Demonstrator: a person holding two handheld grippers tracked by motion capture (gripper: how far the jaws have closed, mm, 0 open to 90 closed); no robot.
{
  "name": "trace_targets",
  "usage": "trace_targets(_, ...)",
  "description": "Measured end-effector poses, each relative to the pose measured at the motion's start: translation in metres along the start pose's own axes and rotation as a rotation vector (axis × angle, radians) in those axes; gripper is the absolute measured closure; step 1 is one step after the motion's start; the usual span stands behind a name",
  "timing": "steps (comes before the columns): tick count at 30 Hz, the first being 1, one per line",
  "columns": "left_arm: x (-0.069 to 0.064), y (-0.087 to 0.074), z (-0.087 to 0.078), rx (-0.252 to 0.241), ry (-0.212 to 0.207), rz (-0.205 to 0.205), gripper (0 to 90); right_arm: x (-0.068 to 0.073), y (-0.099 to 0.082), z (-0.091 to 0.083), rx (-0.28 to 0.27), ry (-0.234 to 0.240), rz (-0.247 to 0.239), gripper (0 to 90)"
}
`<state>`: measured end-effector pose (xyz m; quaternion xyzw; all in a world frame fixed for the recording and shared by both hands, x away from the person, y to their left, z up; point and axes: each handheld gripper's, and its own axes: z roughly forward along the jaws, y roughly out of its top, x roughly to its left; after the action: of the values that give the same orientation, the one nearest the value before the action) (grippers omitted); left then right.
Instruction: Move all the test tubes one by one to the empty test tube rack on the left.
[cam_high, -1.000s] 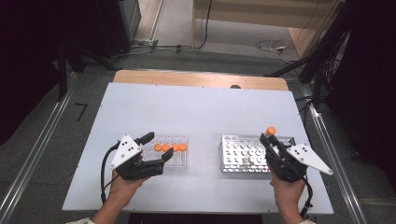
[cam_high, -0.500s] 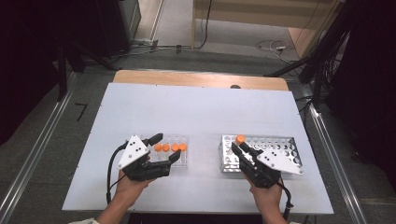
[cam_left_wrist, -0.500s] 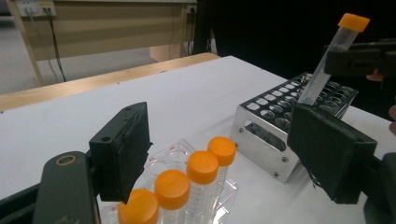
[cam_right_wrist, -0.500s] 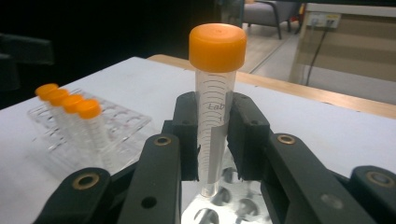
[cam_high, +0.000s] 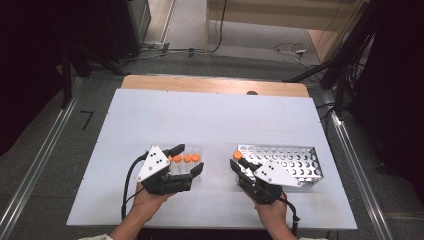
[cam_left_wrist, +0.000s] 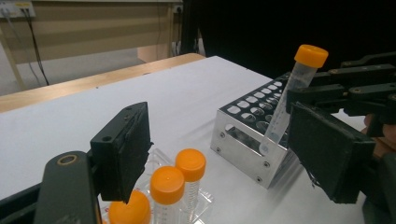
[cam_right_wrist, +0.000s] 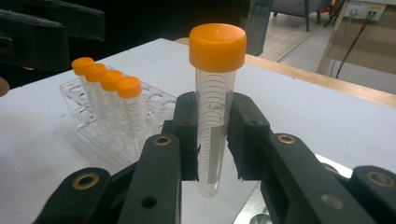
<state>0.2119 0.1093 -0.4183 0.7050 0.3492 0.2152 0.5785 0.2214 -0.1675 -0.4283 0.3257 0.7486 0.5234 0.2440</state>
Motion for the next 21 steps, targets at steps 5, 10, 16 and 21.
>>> trace_targets(5,-0.004,0.002,0.004,-0.002,-0.025,0.003,24.0,0.006,-0.001,0.005,0.011,0.018,-0.012,71.9)
trace_targets(10,-0.012,0.003,0.011,-0.001,-0.059,0.016,27.2,0.012,-0.002,0.01,0.027,0.038,-0.017,71.9)
trace_targets(16,-0.02,0.003,0.019,0.012,-0.105,0.026,34.0,0.019,-0.003,0.016,0.045,0.067,-0.032,71.9)
trace_targets(21,-0.023,0.002,0.022,0.023,-0.124,0.036,39.3,0.024,-0.005,0.019,0.06,0.089,-0.041,71.9)
